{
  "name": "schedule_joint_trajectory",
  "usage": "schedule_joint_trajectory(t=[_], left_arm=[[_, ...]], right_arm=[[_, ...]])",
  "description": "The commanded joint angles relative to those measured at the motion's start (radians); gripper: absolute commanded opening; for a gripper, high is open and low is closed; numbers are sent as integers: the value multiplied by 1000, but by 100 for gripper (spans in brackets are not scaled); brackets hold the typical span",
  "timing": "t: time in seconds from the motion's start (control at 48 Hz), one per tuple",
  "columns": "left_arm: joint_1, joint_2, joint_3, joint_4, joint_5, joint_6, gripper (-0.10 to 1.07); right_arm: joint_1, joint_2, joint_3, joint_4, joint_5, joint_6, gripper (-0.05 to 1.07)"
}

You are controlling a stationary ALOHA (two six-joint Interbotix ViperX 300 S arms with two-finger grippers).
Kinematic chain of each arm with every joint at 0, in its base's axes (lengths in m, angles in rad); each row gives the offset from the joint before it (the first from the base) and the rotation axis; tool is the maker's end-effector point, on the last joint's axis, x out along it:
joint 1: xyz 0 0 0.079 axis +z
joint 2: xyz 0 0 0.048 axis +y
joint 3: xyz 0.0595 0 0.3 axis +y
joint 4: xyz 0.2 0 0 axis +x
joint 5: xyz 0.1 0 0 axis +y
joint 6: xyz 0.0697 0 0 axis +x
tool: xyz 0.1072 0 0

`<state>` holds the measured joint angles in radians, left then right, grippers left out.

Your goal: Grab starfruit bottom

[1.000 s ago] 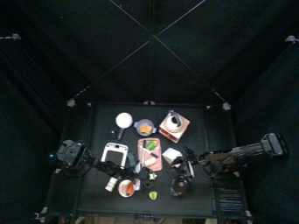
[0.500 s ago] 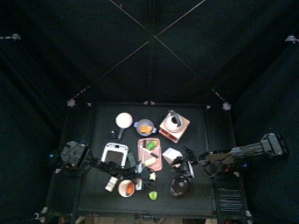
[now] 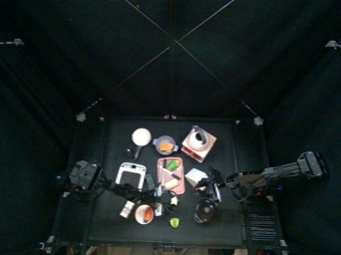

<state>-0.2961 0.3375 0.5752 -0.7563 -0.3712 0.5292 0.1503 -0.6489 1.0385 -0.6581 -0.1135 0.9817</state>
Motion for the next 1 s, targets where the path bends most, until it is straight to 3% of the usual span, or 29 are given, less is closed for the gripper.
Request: schedule_joint_trajectory(t=[0.0, 0.396, 0.646, 0.979], left_arm=[[3, -14, -15, 2, 0, 0, 85], [3, -35, -20, 2, 23, 0, 70], [-15, -94, -17, 3, 37, 2, 70], [-17, -87, -15, 2, 37, 2, 69]], right_arm=[[0, -5, -9, 0, -8, 2, 75], [2, -5, -6, 2, -8, 2, 75], [2, -5, -6, 5, -8, 2, 75], [2, -3, -5, 6, -8, 2, 75]])
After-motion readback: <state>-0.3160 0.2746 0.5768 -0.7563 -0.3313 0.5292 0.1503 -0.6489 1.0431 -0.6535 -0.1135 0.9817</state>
